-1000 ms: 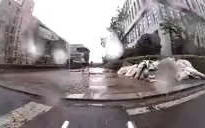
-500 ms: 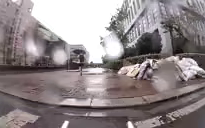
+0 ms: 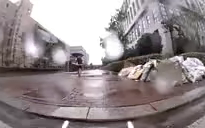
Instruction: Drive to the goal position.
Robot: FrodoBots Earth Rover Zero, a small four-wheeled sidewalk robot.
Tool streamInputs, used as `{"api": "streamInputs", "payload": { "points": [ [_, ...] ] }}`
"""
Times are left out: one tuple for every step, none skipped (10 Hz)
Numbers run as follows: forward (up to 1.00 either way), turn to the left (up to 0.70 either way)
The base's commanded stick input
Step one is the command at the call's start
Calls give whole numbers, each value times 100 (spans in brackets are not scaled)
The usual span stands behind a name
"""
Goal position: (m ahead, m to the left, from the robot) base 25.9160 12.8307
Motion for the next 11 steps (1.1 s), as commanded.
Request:
{"api": "streamInputs", "payload": {
  "points": [
    [70,-14],
    [70,-14],
    [70,-14],
    [70,-7],
    [70,0],
    [70,0],
    [70,0],
    [70,0],
    [70,0],
    [70,0],
    [70,0]
  ]
}}
